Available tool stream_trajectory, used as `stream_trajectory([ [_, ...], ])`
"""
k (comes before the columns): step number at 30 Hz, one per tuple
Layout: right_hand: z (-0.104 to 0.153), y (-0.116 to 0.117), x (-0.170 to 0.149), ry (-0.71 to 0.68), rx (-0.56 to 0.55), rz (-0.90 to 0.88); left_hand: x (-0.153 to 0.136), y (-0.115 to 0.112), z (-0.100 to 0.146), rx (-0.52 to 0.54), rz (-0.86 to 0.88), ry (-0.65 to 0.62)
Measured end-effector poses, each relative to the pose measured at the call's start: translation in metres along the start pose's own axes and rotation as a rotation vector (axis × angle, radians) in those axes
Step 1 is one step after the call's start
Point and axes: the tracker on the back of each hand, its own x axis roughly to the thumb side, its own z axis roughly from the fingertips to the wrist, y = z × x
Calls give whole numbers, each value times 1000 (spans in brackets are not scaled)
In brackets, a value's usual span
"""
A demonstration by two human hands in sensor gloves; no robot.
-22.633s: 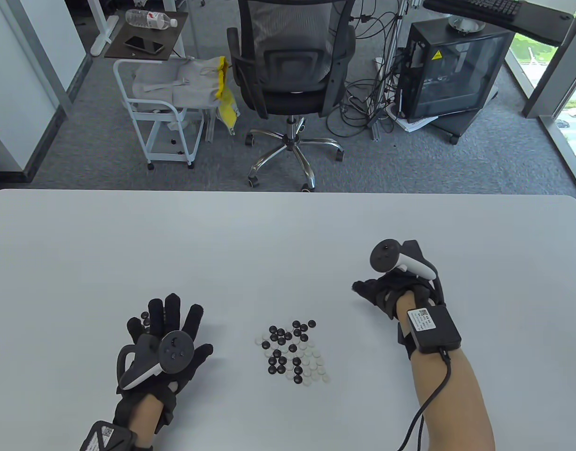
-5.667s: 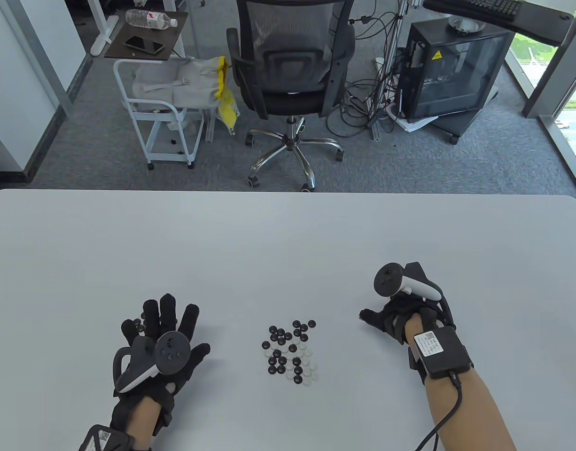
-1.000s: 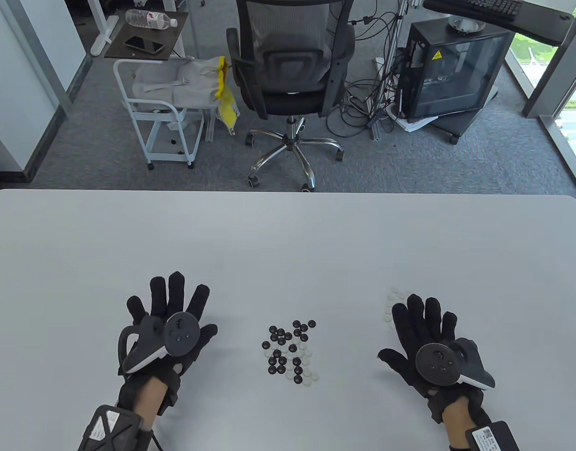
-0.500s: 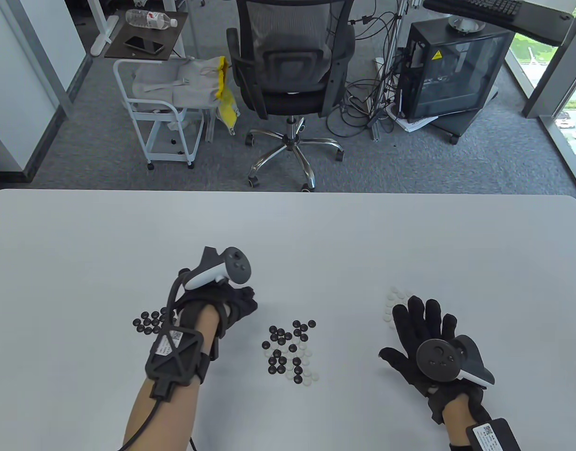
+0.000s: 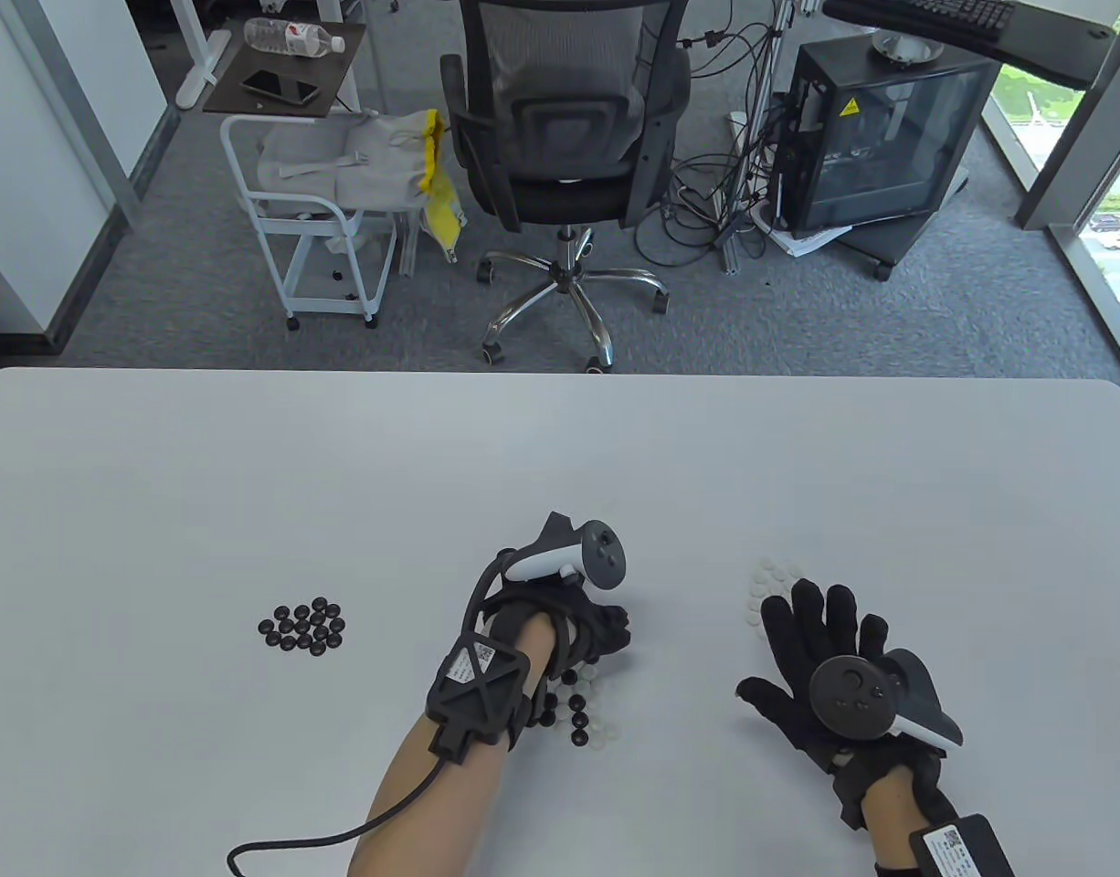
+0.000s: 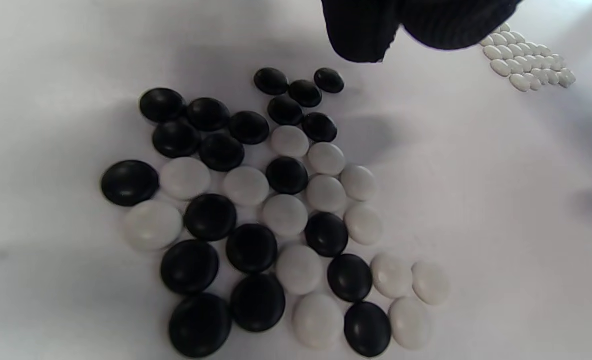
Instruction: Go stone sorting task
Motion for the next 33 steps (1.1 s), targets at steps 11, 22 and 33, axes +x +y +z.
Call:
stream_trajectory([
  [11, 0, 1, 1, -4, 11, -2, -82, 16, 14, 45, 66, 317],
  [22, -1, 2, 2, 0, 40, -8, -205, 0, 76, 41, 272, 540],
  [33, -1, 3, 2, 8, 63, -14, -220, -9, 92, 35, 270, 578],
])
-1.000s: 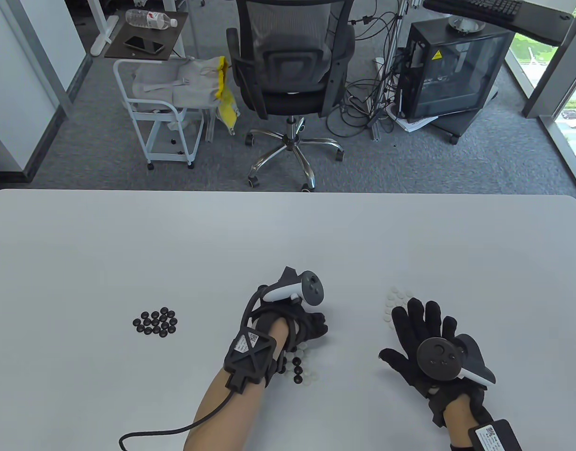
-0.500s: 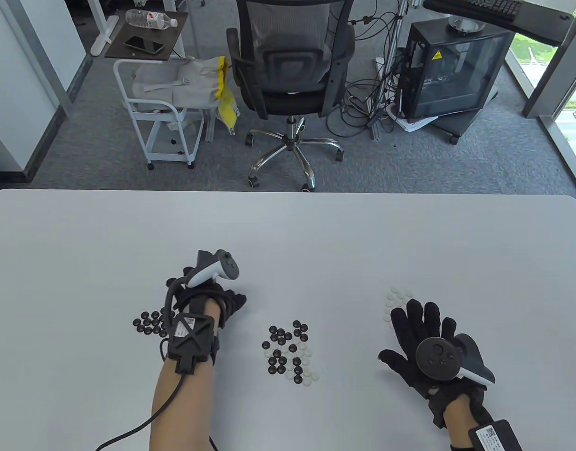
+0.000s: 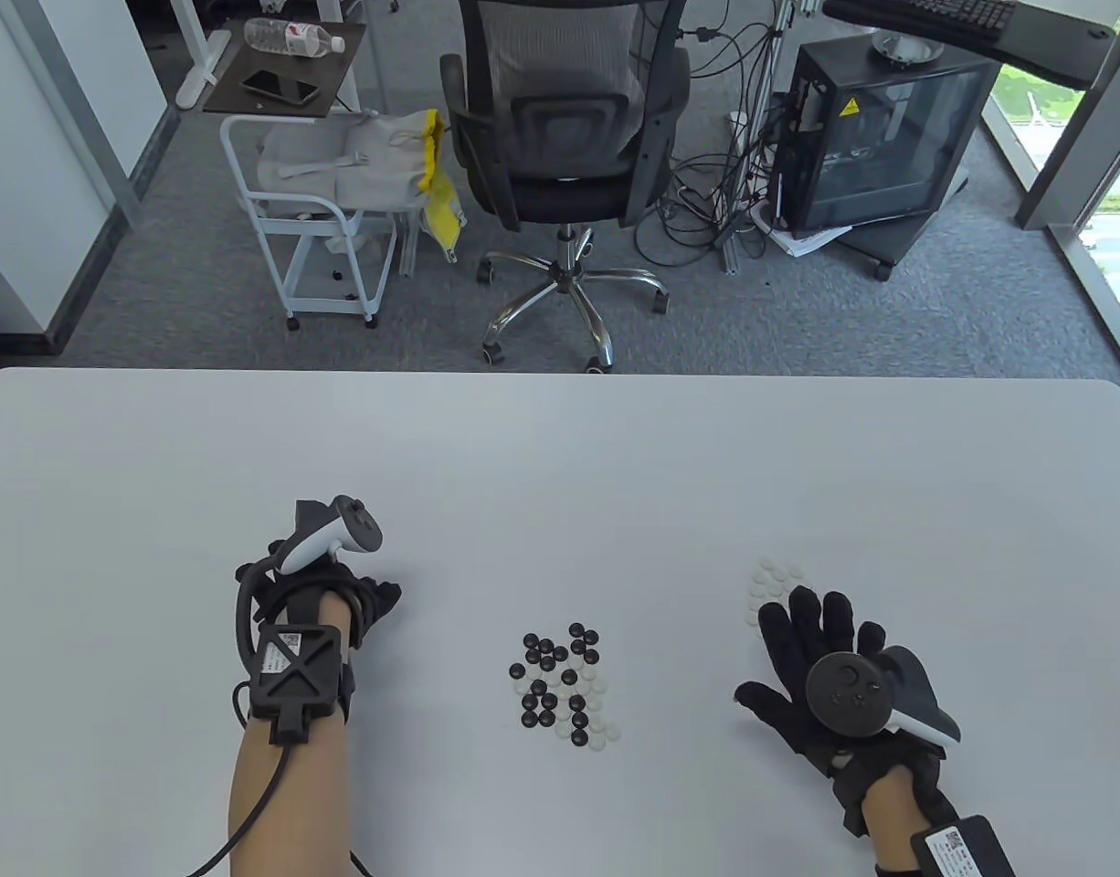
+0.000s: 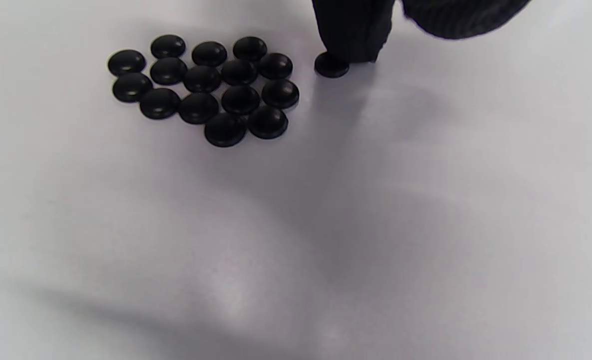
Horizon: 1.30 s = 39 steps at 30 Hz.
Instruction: Go stone sorting task
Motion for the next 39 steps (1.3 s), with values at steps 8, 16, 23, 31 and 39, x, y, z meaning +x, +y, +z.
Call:
stream_trajectory([
  [8, 0, 0, 1, -1, -3, -4, -3, -1, 2, -10, -2, 8],
  [16, 0, 0, 2, -8, -5, -5, 5, 7, 14, 14, -7, -35],
  [23, 0, 0, 1, -4, 1, -7, 75, 8, 47, 47, -151, -345],
  [31, 0, 0, 2, -4, 8, -6, 157, -22, 60, 30, -332, -525],
  [39, 1, -1, 2, 10, 13, 0, 196, -50, 47, -4, -388, -561],
])
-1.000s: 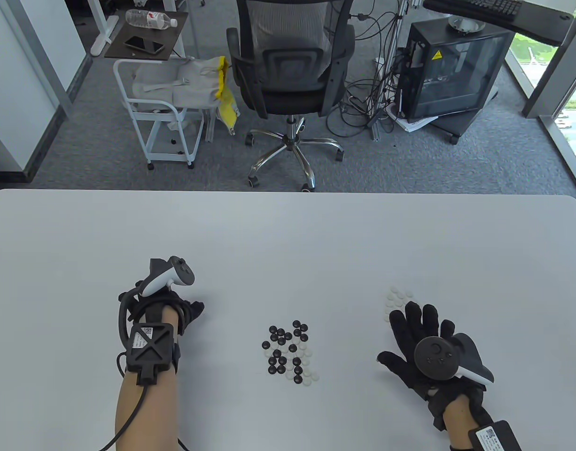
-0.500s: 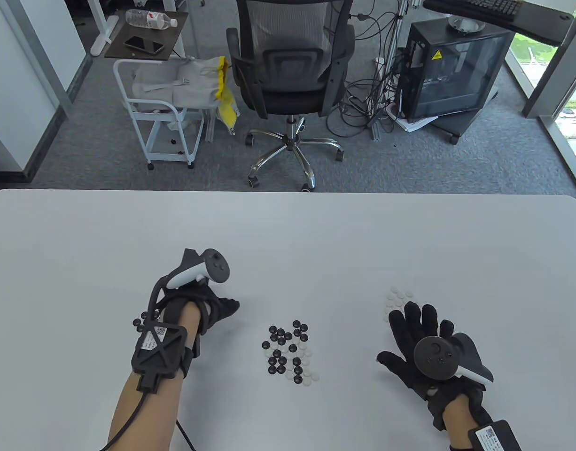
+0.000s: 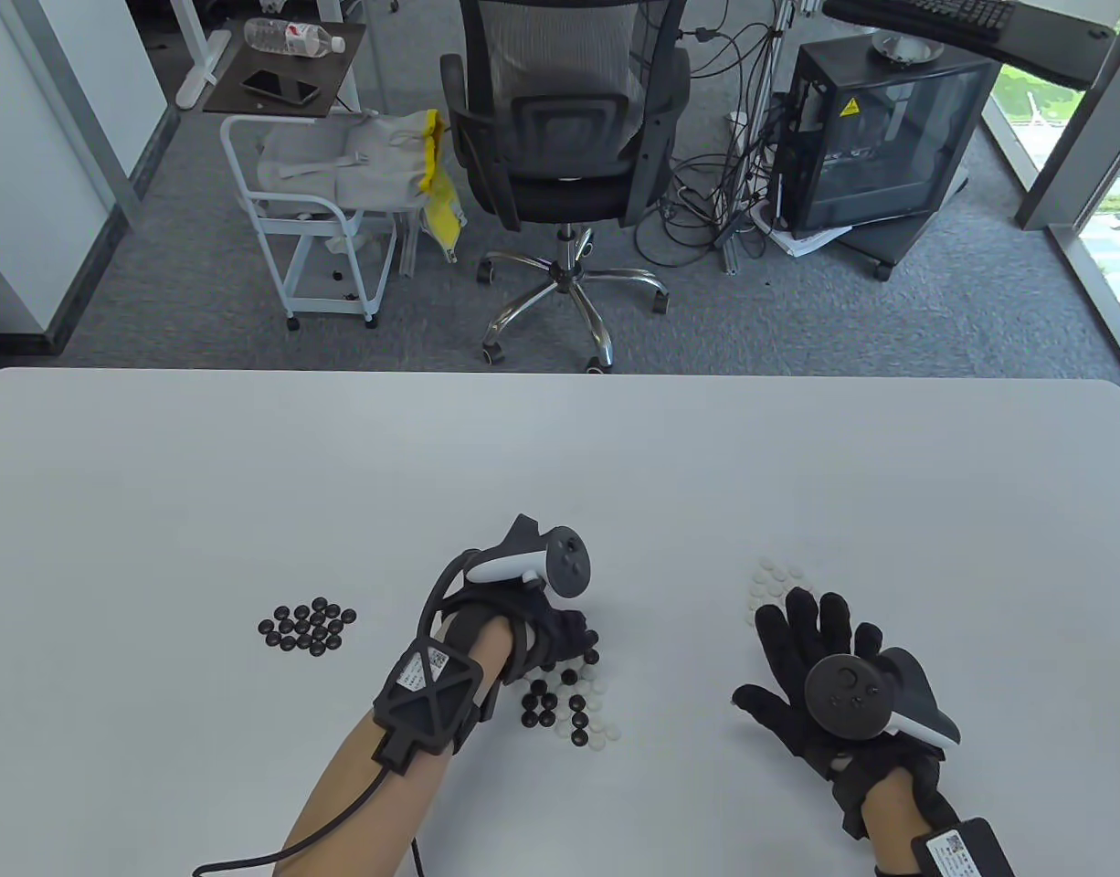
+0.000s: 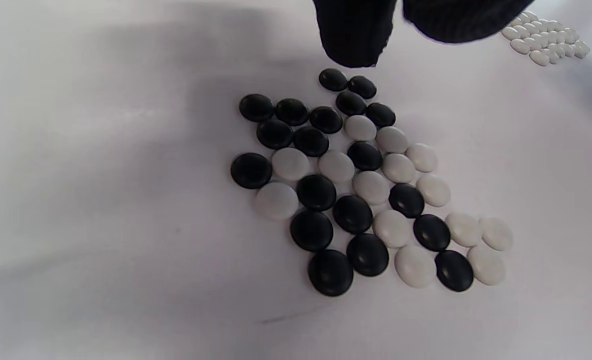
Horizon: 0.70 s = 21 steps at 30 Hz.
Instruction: Go stone sorting task
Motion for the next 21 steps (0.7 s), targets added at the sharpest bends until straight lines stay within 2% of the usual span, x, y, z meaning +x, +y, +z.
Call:
stream_trajectory([
  [4, 1, -1, -2, 7, -1, -13, -1, -3, -7, -10, -27, 37],
  [7, 1, -1, -2, 9, 1, -15, -15, 2, -5, 10, -20, 106],
  [13, 1, -1, -2, 8, 1, -10, -70, 4, 12, 8, 107, 237],
  [17, 1, -2, -2, 11, 3, -11, -112, -6, 31, 6, 198, 306],
  [21, 2, -2, -2, 12, 3, -9, -139, -15, 49, 3, 227, 363],
])
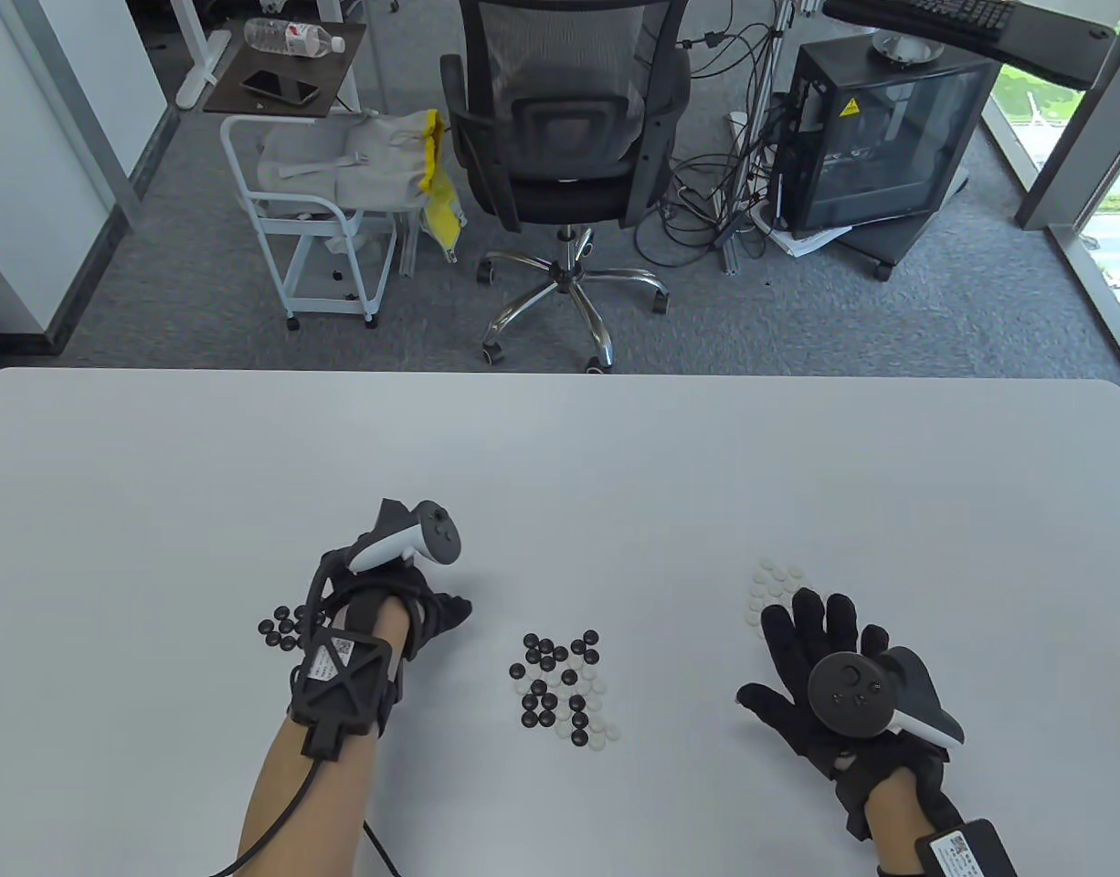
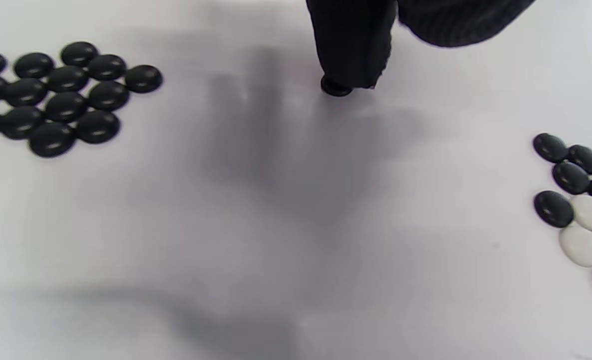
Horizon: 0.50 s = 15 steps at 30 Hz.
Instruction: Go stone sorting task
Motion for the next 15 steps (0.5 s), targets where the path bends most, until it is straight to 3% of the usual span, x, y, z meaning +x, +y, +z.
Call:
stream_trajectory([
  [7, -1, 0, 0, 2, 9, 2, -44, -8, 14, -9, 11, 102],
  [15, -1, 2, 1, 9, 27, -8, -67, -13, 21, -12, 63, 131],
])
